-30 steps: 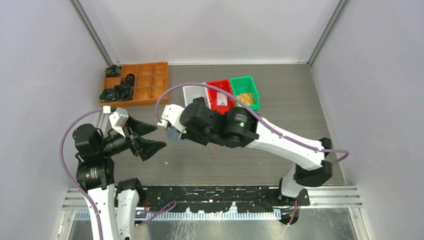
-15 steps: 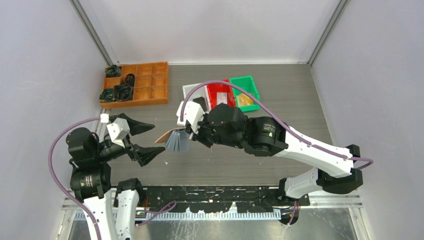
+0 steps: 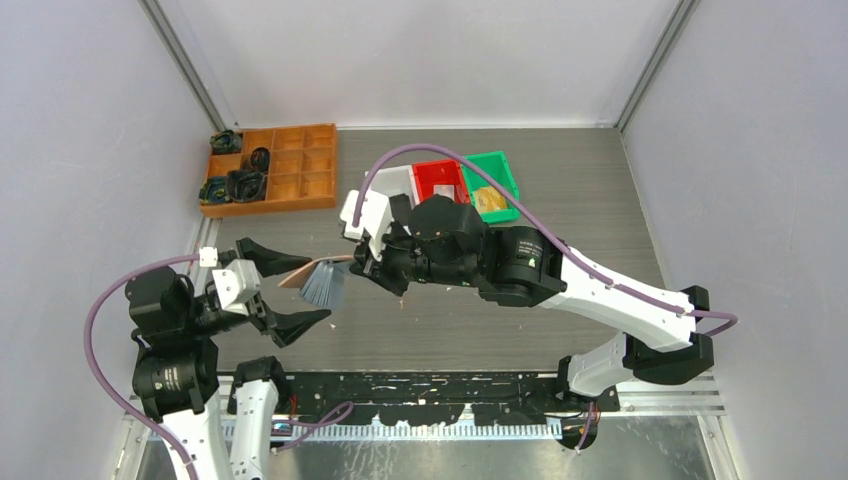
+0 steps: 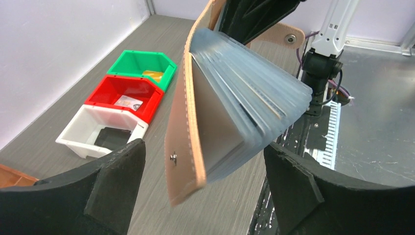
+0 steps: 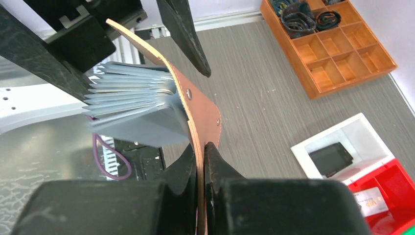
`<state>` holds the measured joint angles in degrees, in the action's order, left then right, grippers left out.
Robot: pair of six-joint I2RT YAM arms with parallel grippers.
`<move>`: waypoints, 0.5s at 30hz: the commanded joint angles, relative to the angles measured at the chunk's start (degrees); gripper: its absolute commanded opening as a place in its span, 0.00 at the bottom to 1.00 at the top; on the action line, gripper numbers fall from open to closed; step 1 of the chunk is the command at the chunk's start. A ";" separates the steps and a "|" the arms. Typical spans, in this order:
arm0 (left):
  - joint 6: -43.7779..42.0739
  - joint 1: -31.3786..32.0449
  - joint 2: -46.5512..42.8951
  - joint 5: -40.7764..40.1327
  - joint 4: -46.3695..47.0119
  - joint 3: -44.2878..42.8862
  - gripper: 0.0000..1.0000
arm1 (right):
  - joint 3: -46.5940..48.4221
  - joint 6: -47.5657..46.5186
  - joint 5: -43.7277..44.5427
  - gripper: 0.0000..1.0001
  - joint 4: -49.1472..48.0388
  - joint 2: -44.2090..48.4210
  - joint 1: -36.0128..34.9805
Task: Take the credit cards out of the card holder
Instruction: Remove the credit card from the card holder.
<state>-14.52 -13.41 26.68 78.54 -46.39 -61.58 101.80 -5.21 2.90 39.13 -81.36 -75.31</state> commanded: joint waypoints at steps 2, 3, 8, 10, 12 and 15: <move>-4.16 0.16 -0.56 -2.41 -0.82 -1.52 0.87 | 1.17 2.05 -5.28 0.00 -8.15 2.73 -0.25; -3.78 0.14 -0.67 -2.92 0.02 -1.52 0.86 | 0.75 1.97 -5.79 0.00 -8.29 2.96 -0.24; -3.00 0.13 -0.83 -4.93 2.63 -1.53 0.83 | -3.48 0.97 -7.79 0.01 -10.35 5.75 -0.19; -2.75 0.18 -0.91 -6.52 3.78 -1.71 0.82 | -4.55 0.66 -8.77 0.01 -10.71 6.81 -0.24; -1.73 0.15 -1.08 -7.91 5.61 -1.75 0.80 | -5.37 0.60 -9.85 0.01 -10.97 7.75 -0.22; -0.97 0.09 -0.95 -8.73 7.67 -1.79 0.79 | -6.58 0.23 -10.68 0.00 -10.97 8.81 -0.21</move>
<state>-16.64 -13.23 26.06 73.06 -45.28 -61.60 95.44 -4.62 -3.18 34.98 -76.51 -75.13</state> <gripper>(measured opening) 0.799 0.110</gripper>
